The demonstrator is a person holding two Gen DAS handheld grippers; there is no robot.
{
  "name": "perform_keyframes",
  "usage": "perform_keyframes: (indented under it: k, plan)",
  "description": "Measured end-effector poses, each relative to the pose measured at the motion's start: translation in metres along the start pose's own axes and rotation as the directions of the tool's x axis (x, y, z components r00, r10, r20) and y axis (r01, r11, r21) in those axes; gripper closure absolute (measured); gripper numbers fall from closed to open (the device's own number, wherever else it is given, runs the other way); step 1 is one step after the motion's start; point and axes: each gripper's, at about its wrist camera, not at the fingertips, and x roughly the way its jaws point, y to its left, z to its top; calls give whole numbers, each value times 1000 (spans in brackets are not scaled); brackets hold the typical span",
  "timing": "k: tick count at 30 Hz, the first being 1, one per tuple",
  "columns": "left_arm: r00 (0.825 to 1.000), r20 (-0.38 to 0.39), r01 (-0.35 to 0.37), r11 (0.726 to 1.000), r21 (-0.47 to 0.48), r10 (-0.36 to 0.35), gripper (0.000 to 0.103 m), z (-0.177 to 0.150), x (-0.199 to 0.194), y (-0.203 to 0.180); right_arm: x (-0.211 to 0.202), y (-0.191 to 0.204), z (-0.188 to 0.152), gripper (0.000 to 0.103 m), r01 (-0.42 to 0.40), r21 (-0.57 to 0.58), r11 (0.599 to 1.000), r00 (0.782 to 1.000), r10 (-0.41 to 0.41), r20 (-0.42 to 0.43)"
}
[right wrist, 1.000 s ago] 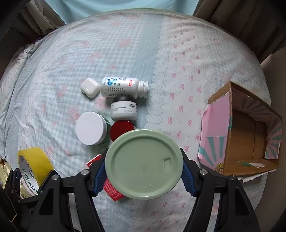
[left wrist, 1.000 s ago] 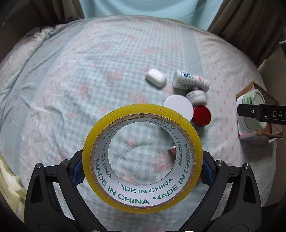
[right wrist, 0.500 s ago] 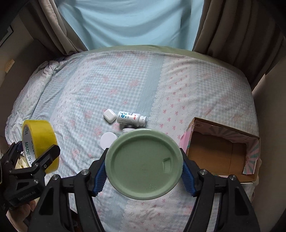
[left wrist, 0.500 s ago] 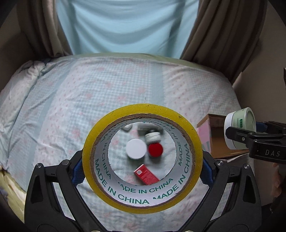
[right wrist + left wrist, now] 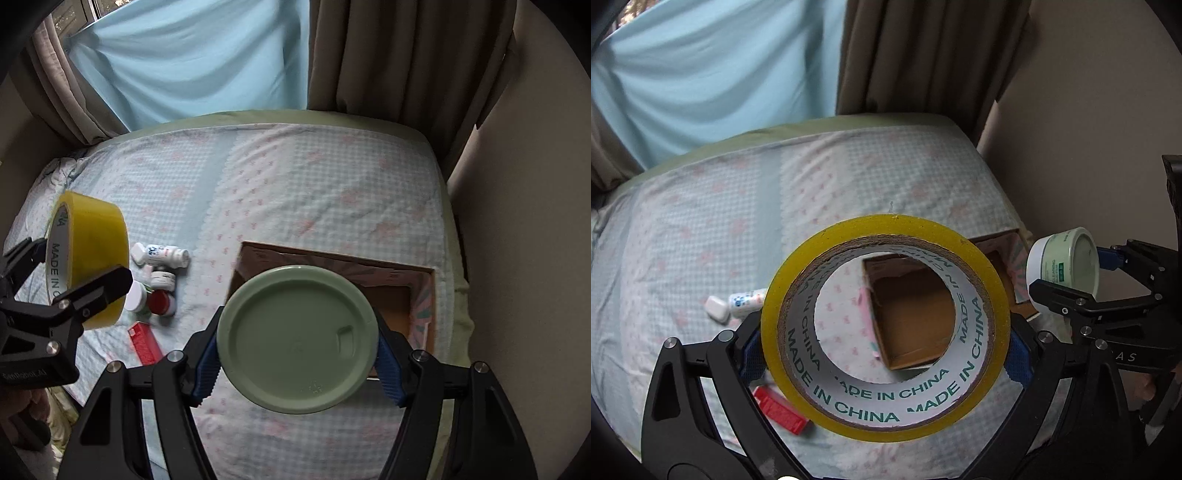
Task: Organize rigid objects
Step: 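Carry the tape roll with the left tool while the right tool carries the jar into the box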
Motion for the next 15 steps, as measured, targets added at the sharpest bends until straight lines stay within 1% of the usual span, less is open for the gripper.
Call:
perform_keyframes:
  k: [3,7,10,15]
  plan:
    - [998,-55,21,1000,5,-20,6,12,32,-28,15,-33,1,37,15,-49,999,999,-16,-31]
    - [991,-130,10,1000,7,-9,6,21,79,-53,45,-70,-5,37,8,-136,991,996,-20,-82]
    - [981,-193,2,1000,-1,-2,6,21,117,-64,73,-91,-12,37,-15,-172,985,993,-6,-122]
    - [958,-287,-19,1000,12,22,6,12,180,-80,114,-111,-26,37,-66,-174,982,985,36,-169]
